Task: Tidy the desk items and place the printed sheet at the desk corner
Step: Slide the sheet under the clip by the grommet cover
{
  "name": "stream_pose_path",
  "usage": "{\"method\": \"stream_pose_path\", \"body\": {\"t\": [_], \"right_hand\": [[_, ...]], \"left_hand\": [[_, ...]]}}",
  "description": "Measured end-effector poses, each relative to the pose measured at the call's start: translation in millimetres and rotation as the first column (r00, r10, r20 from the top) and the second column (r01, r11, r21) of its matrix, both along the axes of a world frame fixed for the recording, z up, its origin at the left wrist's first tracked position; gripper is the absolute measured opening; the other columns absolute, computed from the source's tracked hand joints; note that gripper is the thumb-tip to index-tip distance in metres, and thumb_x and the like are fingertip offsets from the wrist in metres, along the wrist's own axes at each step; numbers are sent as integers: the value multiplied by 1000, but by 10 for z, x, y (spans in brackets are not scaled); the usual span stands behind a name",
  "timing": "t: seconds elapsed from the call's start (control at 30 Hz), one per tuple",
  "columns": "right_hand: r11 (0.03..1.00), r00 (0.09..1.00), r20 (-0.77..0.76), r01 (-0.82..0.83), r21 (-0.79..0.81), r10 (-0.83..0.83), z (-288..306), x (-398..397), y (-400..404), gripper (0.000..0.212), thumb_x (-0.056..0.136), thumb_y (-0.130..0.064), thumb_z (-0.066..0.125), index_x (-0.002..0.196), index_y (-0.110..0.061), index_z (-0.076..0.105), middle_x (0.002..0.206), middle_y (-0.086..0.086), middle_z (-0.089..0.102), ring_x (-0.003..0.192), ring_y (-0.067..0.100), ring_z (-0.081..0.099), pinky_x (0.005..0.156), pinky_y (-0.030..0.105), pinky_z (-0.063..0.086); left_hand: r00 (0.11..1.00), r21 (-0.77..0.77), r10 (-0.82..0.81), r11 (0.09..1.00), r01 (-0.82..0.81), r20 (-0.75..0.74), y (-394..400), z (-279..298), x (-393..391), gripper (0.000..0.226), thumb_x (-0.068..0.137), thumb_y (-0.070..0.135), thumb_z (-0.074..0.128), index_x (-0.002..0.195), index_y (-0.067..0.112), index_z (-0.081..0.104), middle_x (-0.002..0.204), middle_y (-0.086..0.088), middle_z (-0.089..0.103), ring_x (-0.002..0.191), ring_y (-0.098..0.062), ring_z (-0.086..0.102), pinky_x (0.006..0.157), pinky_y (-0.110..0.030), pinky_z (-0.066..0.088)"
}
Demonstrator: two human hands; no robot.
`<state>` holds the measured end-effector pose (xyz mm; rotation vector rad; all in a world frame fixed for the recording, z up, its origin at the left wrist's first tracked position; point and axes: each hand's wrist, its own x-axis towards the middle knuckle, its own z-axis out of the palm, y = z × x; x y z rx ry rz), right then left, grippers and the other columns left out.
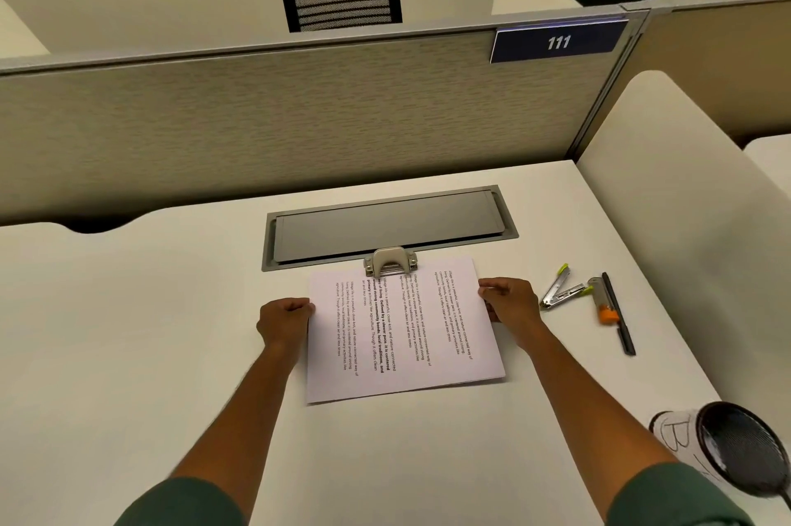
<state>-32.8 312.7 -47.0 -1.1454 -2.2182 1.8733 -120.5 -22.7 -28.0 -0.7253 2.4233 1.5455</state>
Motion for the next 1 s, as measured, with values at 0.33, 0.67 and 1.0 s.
{"method": "stream_pose_path", "body": {"t": [0.33,0.67,1.0], "right_hand": [[1000,1000,14,16,24,-16,-7,3,-15,20,87,-9,67,106,-12,73,101,9,73,88,29,71,77,43,61],[965,999,49,-23,261,11,97,-5,-116,20,92,-17,63,106,-6,73,105,12,73,95,30,68,89,42,57],[537,922,187,-354,766,340,181,189,-701,53,96,-42,50,143,-19,43,150,9,40,138,27,35,112,41,31]], "left_hand": [[1000,-24,1,1000,-2,-15,19,-36,-20,17,82,9,74,98,2,74,104,-16,72,96,-37,67,94,-49,54],[999,-52,-26,998,25,-33,9,-34,-32,12,83,11,74,91,2,75,97,-17,73,90,-38,68,90,-50,56],[964,-267,-196,953,143,-182,139,184,-127,33,90,25,66,113,1,67,118,-18,67,109,-34,62,98,-42,46]]}}
